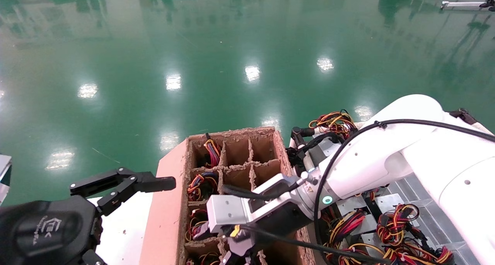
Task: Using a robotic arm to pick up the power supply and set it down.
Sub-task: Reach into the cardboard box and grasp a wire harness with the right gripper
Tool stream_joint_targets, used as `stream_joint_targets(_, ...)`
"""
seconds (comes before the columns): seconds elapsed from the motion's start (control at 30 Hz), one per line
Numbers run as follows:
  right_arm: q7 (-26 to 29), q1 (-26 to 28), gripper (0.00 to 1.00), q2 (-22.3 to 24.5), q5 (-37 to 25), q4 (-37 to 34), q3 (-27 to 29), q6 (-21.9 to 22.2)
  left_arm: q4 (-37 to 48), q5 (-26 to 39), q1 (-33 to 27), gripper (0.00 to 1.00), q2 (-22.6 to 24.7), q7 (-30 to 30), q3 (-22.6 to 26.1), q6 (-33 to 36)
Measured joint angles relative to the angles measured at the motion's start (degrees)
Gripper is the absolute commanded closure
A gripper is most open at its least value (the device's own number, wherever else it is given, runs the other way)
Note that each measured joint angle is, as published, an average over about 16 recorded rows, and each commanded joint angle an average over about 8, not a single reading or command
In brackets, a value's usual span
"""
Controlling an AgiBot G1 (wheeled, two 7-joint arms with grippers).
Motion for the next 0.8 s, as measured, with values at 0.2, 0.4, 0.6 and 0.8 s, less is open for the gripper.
stream_joint_targets(0.2, 0.32, 0.06, 0.37, -0.21, 0.74, 0.9, -1.77, 0.96, 0.0, 0.0, 0.0, 0.0, 0.0, 0.0, 0.0, 0.0)
stream_joint_targets(0.4, 0.88, 0.24, 0.01, -0.29, 1.36, 1.86, -3.46, 1.83, 0.0, 0.0, 0.0, 0.0, 0.0, 0.0, 0.0, 0.0)
stream_joint_targets(0.6, 1.4, 0.48, 0.45, -0.32, 1.72, 2.74, -5.09, 2.97, 0.0, 0.0, 0.0, 0.0, 0.0, 0.0, 0.01, 0.0)
stream_joint_targets(0.8, 1.75, 0.82, 1.0, -0.33, 1.89, 3.58, -6.61, 4.44, 0.0, 0.0, 0.0, 0.0, 0.0, 0.0, 0.01, 0.0)
